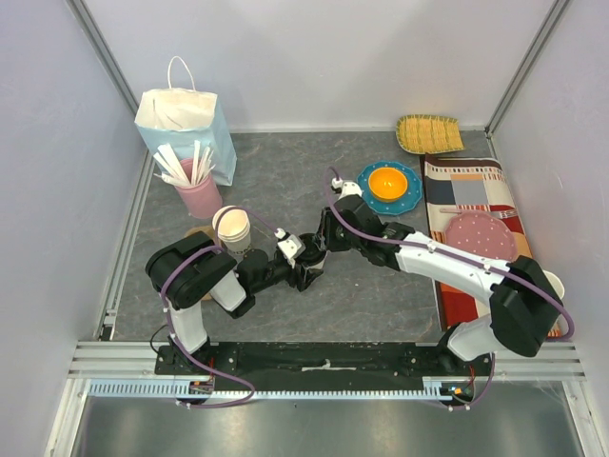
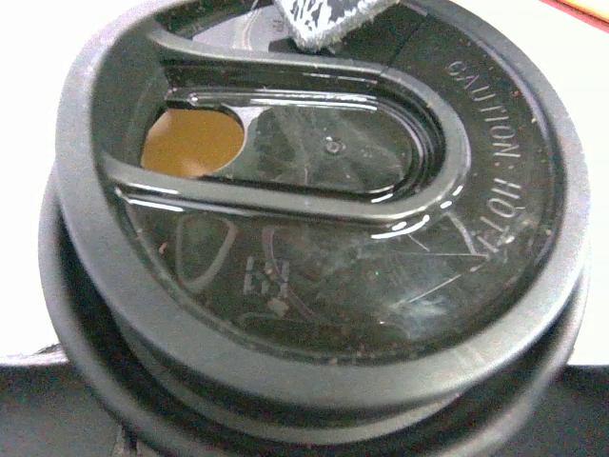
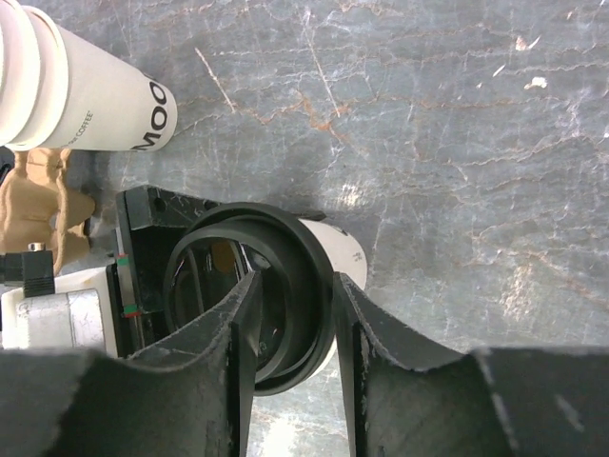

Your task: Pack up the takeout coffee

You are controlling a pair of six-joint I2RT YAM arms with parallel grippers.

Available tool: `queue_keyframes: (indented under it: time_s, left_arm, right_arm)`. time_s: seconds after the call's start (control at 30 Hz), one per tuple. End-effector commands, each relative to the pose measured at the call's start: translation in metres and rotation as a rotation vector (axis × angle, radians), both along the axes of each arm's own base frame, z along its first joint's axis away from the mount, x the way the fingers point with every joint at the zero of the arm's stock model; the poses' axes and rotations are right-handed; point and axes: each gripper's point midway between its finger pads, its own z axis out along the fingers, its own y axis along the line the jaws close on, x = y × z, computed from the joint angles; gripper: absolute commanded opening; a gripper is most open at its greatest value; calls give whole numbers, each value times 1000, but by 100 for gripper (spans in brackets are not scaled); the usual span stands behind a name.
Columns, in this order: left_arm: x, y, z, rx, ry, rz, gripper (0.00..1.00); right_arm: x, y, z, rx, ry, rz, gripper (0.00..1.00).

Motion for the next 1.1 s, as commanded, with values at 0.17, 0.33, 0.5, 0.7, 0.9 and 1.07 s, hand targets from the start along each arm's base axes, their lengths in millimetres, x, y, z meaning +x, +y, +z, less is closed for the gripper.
queue_keyframes:
  time_s: [0.17,0.33,0.5,0.7,0.9,1.07]
  left_arm:
    - [22,-5,68,-185,-228,43,71]
    - [20,-5,69,-188,-229,29,82]
    - [14,-8,79,-198,-263,-12,89]
    - [18,-5,79,-176,-294,5,90]
    - [24,-4,78,-173,-293,30,82]
    - [22,-5,75,-163,-296,12,80]
  right_arm:
    - [-28,-14,-47,-66,140,3,26]
    - [-31,-13,-59,-48,159,0,20]
    - [-21,-2,-39,-42,103,22,25]
    - [-16,-1,-25,-67,57,29,27]
    - [-24,4,-19,-72,39,78,39]
    - [-22,5,-10,-92,5,89,51]
